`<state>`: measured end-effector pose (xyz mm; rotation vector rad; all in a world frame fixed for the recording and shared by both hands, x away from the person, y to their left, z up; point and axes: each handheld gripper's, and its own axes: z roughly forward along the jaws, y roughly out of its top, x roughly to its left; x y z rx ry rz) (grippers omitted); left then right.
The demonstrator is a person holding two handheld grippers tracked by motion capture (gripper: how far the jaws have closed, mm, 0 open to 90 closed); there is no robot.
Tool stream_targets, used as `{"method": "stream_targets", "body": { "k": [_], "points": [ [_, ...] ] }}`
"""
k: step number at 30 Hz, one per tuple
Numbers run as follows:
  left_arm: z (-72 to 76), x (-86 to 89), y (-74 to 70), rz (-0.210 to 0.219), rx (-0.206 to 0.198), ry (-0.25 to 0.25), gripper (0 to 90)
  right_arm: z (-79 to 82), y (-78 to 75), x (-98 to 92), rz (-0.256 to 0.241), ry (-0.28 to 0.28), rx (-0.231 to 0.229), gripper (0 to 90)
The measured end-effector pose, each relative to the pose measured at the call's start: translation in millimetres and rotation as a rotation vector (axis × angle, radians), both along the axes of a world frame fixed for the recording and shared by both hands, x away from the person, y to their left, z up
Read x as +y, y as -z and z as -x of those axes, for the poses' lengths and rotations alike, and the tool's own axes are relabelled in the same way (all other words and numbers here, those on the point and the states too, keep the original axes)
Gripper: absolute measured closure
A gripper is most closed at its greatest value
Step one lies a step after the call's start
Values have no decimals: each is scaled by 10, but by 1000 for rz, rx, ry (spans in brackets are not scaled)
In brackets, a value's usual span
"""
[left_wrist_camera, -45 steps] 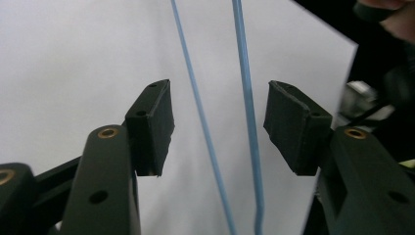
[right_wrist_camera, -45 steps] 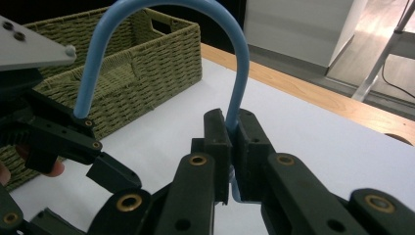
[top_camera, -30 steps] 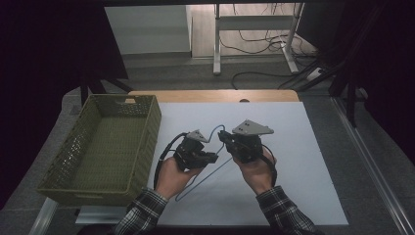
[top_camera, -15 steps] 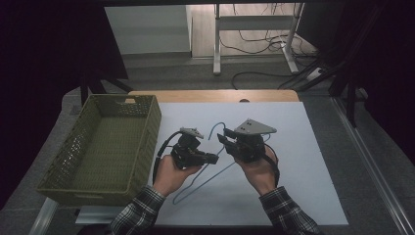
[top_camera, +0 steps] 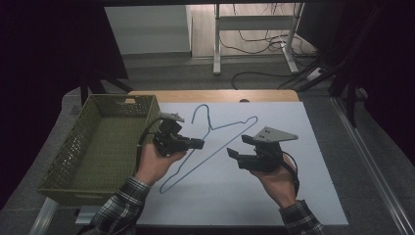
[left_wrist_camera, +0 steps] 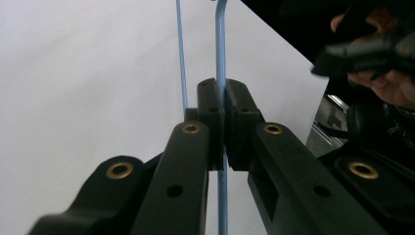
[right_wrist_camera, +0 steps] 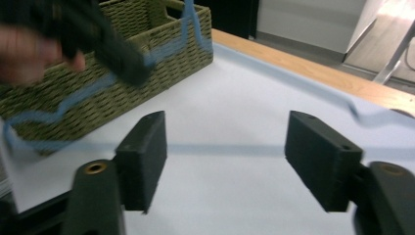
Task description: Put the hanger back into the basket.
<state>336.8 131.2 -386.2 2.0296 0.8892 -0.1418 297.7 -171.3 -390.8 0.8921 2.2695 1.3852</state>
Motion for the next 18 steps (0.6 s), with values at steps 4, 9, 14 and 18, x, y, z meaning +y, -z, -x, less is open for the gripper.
{"method": "stream_targets", "body": {
  "k": [4,9,14,18],
  "points": [
    [-17,197,-155,-6,-23,-25,874,49,38,-110,7,1,4,198],
    [-41,464,-300,-17,-43,-66,874,94,104,-231,28,12,34,112],
    [-43,781,-458,-23,-66,-108,874,139,210,-379,35,26,82,73],
    [-11,1054,-576,-37,-91,-145,874,184,279,-503,35,50,112,45]
  ]
}}
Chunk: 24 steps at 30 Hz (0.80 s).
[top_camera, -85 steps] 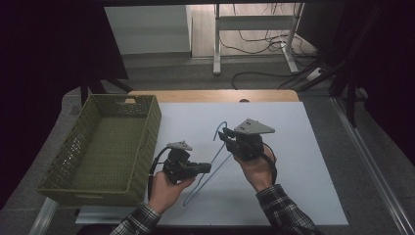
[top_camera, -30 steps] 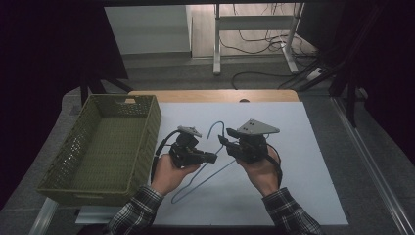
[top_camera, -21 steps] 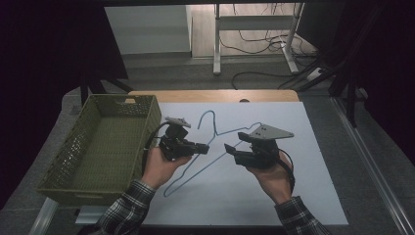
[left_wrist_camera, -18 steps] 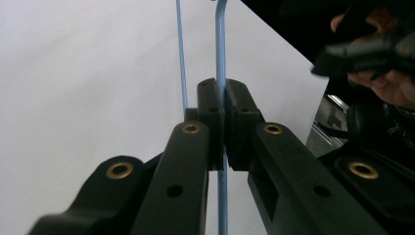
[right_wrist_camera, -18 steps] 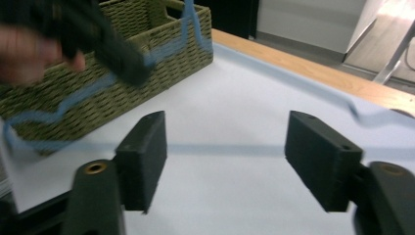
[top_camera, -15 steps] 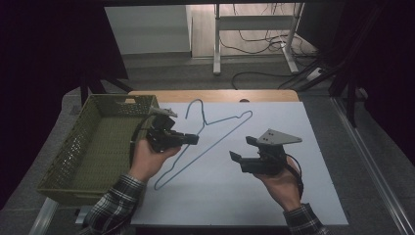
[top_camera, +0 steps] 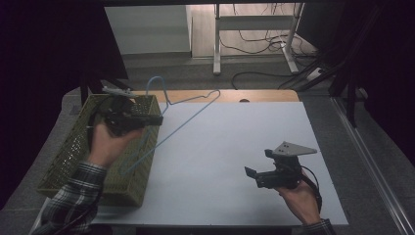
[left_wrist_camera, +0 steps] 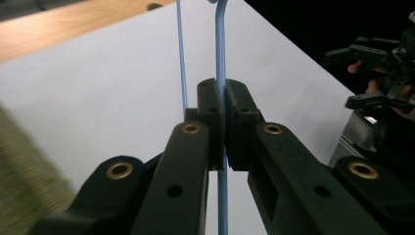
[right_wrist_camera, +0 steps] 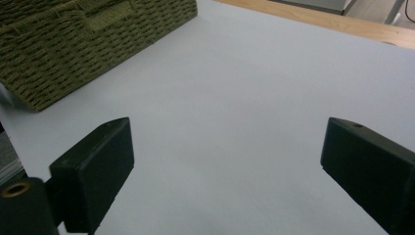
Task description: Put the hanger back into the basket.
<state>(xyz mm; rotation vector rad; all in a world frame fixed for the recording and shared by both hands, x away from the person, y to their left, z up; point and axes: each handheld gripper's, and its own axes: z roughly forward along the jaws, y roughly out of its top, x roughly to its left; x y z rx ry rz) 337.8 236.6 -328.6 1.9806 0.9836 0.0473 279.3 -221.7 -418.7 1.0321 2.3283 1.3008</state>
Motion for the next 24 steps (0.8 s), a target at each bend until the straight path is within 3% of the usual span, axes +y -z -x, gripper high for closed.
{"method": "stream_targets", "body": {
  "k": [7,13,18,24],
  "points": [
    [98,467,-152,-20,-42,-65,874,93,95,-223,-4,44,15,32],
    [174,823,-196,-47,-62,-119,874,154,171,-357,-12,75,34,24],
    [215,1075,-131,-66,-60,-168,874,188,225,-401,5,84,41,21],
    [239,1304,75,-76,-41,-215,874,194,262,-425,16,91,51,21]
  ]
}}
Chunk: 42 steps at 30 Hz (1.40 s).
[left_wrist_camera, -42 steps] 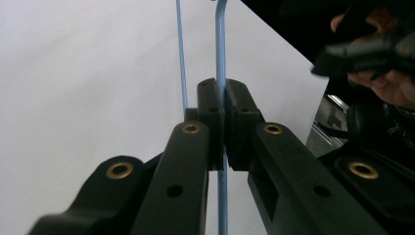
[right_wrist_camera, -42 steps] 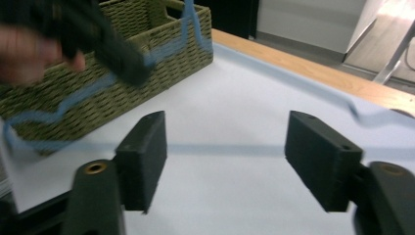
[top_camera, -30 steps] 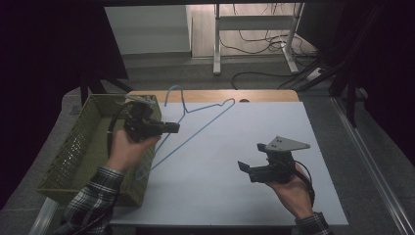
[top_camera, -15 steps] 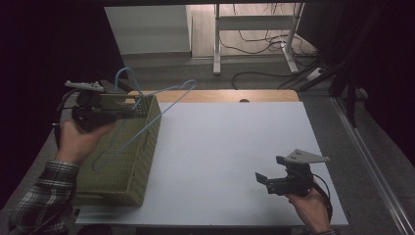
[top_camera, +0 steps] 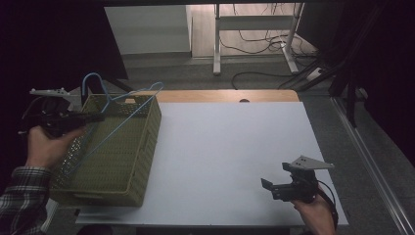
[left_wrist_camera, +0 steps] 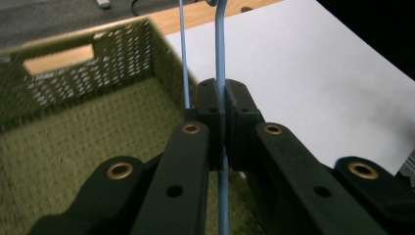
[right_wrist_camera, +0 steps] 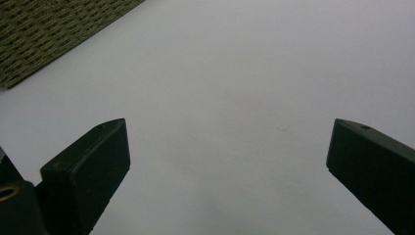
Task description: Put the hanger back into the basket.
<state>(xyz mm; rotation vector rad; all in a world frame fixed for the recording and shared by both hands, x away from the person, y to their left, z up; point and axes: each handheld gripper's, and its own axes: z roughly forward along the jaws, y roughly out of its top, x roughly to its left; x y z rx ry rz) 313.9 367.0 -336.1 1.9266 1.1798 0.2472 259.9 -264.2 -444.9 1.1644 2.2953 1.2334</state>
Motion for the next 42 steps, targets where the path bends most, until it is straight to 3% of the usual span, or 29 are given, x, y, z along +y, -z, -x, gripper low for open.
{"method": "stream_targets", "body": {
  "k": [10,22,29,32,34,37,42],
  "points": [
    [37,283,432,22,20,-50,874,-16,37,9,14,-9,16,21],
    [39,362,866,51,85,-61,873,-22,64,40,30,-24,30,21],
    [-52,339,1135,7,155,-90,870,-23,84,51,46,-32,32,22],
    [-41,331,1161,-48,149,-129,855,-25,89,46,50,-31,31,22],
    [-13,340,1145,-51,140,-158,732,-25,90,42,50,-28,33,22],
    [45,345,1099,-42,127,-177,644,-25,92,39,57,-27,30,21],
    [181,284,990,-17,55,-176,407,-24,92,41,71,-30,21,21]
  ]
}}
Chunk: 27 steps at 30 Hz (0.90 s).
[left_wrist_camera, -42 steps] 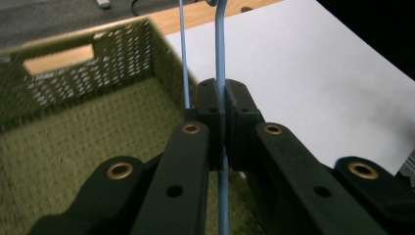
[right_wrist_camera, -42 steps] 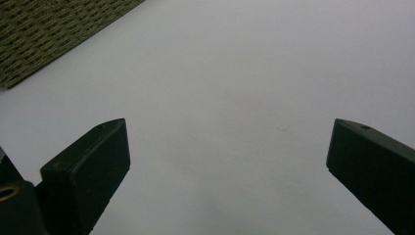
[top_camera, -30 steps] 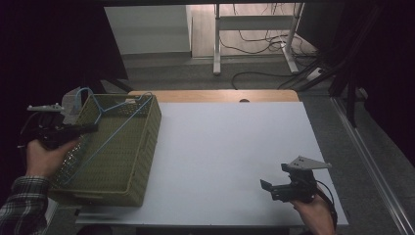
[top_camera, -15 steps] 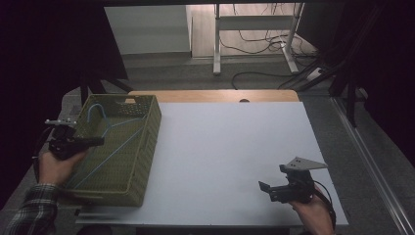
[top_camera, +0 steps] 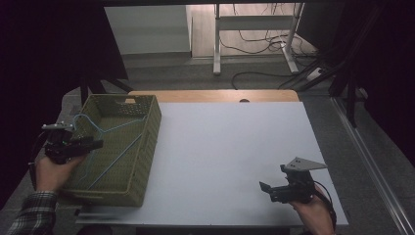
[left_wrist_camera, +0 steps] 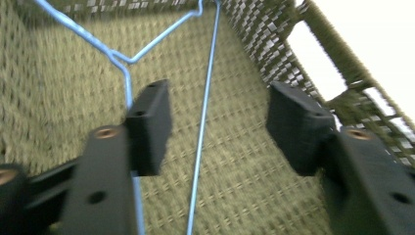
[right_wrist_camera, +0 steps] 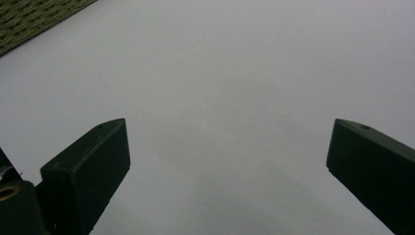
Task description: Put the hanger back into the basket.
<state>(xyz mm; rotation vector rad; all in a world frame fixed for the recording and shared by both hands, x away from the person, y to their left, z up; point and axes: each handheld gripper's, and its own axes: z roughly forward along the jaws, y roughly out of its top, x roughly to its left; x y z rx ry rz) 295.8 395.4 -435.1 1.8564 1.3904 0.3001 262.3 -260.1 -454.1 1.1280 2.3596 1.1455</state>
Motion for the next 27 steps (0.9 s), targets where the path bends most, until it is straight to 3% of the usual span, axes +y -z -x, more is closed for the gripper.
{"method": "stream_targets", "body": {
  "k": [7,12,17,21,27],
  "points": [
    [262,-330,-197,51,-105,103,184,5,-4,-9,13,-1,-1,17],
    [450,-638,-254,81,-155,182,101,11,-7,-21,13,-4,1,7],
    [611,-973,-239,49,-184,241,44,22,-20,-50,-1,3,2,1],
    [688,-1208,-172,-17,-199,269,20,37,-26,-70,-8,4,-1,0],
    [733,-1326,34,-67,-169,280,8,77,-13,-125,-5,11,-4,0]
  ]
}}
